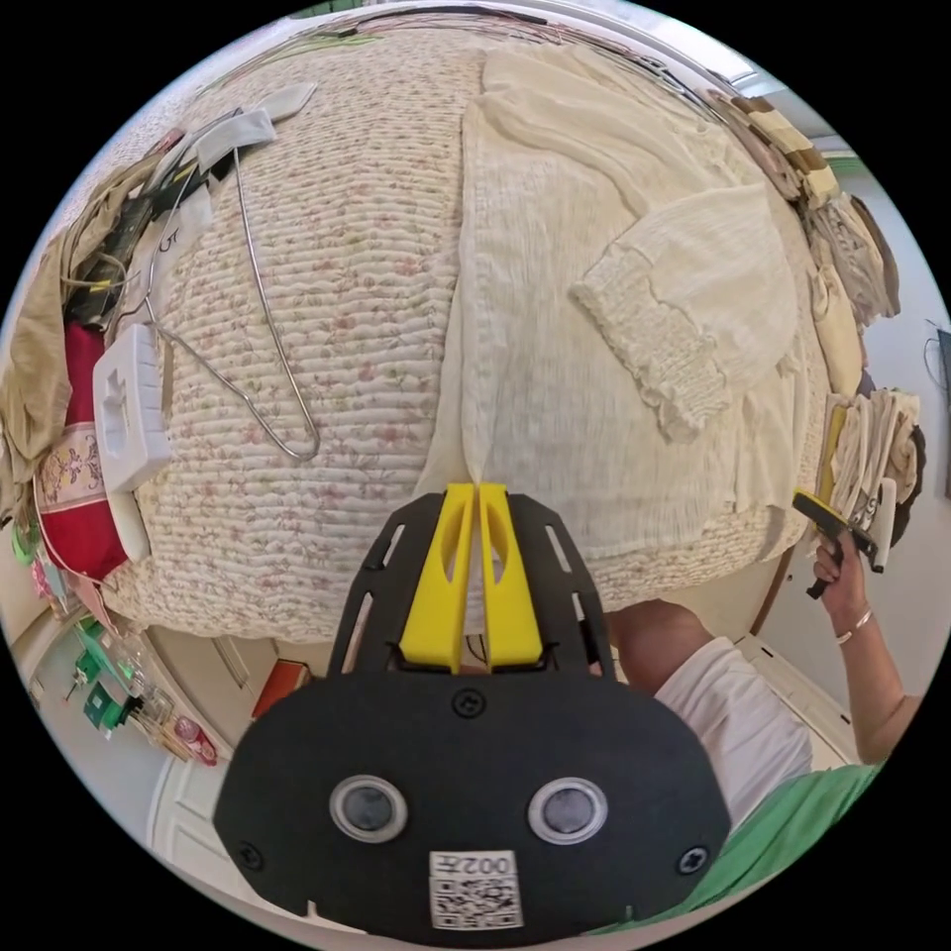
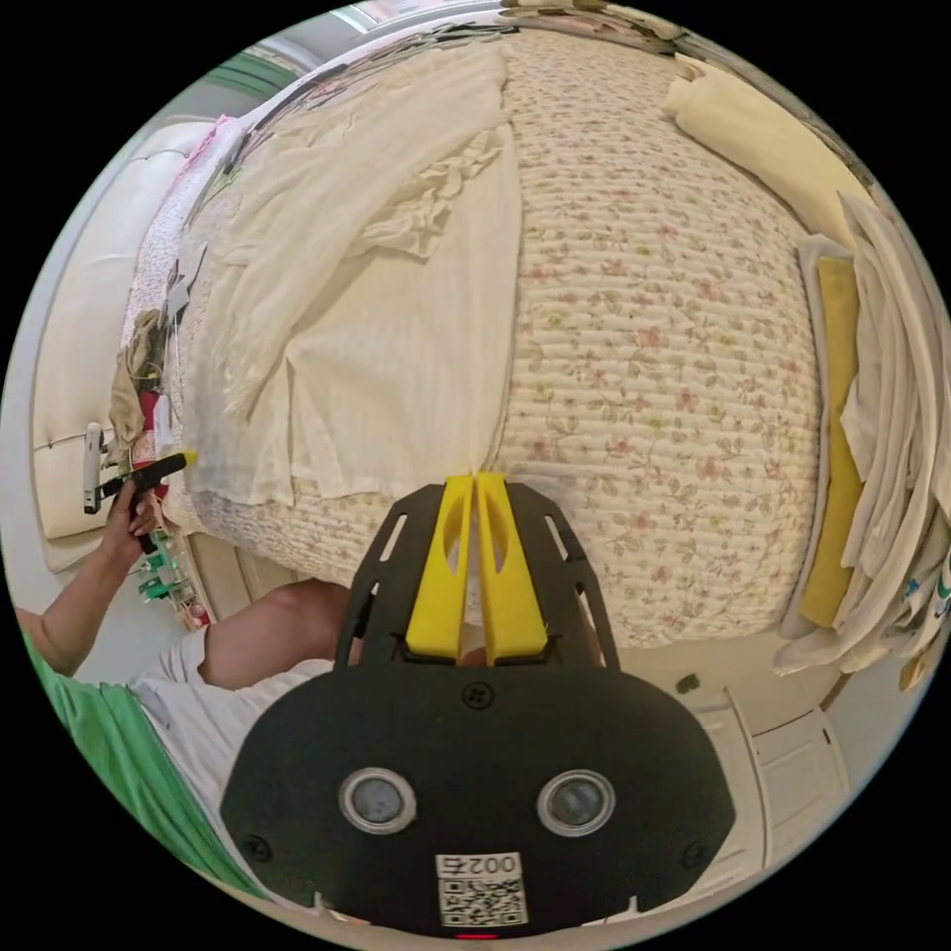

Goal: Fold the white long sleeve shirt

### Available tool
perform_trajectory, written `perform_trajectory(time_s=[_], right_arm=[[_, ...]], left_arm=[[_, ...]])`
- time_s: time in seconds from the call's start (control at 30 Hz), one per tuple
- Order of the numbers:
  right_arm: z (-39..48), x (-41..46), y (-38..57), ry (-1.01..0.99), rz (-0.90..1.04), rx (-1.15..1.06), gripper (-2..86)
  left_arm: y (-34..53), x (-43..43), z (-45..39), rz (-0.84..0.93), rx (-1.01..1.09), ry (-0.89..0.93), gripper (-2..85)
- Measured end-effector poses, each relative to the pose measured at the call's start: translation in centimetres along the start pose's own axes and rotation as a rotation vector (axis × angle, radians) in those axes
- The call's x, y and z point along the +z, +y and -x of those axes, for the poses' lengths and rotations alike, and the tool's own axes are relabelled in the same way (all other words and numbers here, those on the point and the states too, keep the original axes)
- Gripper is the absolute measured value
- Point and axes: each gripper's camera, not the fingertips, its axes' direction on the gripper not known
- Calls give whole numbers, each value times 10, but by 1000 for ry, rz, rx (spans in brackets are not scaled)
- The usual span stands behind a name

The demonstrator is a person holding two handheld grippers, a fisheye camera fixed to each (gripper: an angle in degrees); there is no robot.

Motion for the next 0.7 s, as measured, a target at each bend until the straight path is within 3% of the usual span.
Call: perform_trajectory(time_s=[0.23, 0.47, 0.7], right_arm=[[-17, -40, 11, -20, -146, 24, -9], [-14, -17, 13, -93, -29, -118, -2], [-37, 14, 16, -24, 31, 19, 92]], left_arm=[[-1, -33, 19, -37, -38, 57, -10], [-3, -39, 22, -13, -56, 46, -10], [-2, -39, 7, 4, -13, 4, -10]])
